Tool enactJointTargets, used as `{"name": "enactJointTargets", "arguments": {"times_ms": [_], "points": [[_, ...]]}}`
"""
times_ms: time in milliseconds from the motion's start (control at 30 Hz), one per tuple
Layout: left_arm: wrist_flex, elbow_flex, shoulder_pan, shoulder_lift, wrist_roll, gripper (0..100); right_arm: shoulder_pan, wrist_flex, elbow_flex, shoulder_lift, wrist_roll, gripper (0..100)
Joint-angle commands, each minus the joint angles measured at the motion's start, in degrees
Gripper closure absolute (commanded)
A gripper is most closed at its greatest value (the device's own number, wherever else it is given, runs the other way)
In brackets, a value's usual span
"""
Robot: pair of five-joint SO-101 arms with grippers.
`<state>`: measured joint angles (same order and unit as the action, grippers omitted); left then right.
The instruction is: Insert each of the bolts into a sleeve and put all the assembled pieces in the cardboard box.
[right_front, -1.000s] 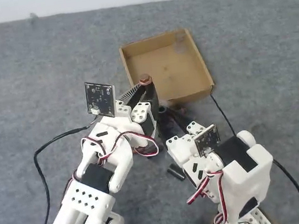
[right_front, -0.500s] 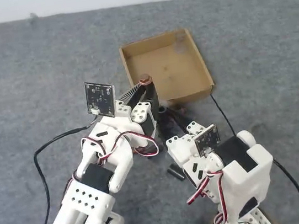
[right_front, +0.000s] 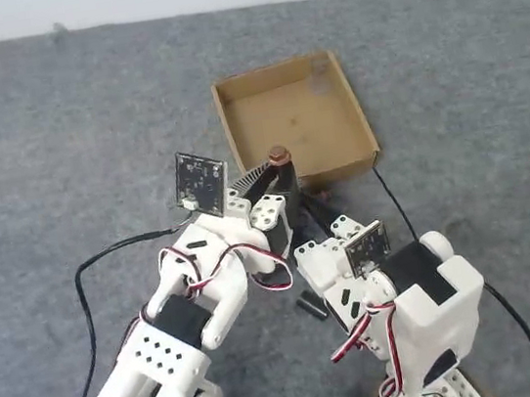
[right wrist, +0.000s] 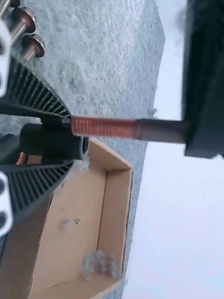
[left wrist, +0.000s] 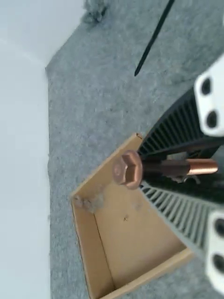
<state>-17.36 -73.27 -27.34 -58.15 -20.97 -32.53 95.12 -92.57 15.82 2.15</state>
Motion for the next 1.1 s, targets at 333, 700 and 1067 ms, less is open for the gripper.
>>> {"name": "enactJointTargets", "arguments": {"times_ms": [333, 700, 1067], "points": [[10.8, -2.5, 0.3, -2.3, 4.4, 99, -0.5, 0.3, -0.8, -1.3, 0.3, 99.2], [15.9, -1.8, 4.4, 2.4, 4.3, 99, -0.5, 0.7, -1.2, -1.9, 0.3, 99.2], [21.5, -0.5, 1.8, 11.2, 4.4, 99, -0.3, 2.3, -1.2, -1.9, 0.3, 99.2]]}}
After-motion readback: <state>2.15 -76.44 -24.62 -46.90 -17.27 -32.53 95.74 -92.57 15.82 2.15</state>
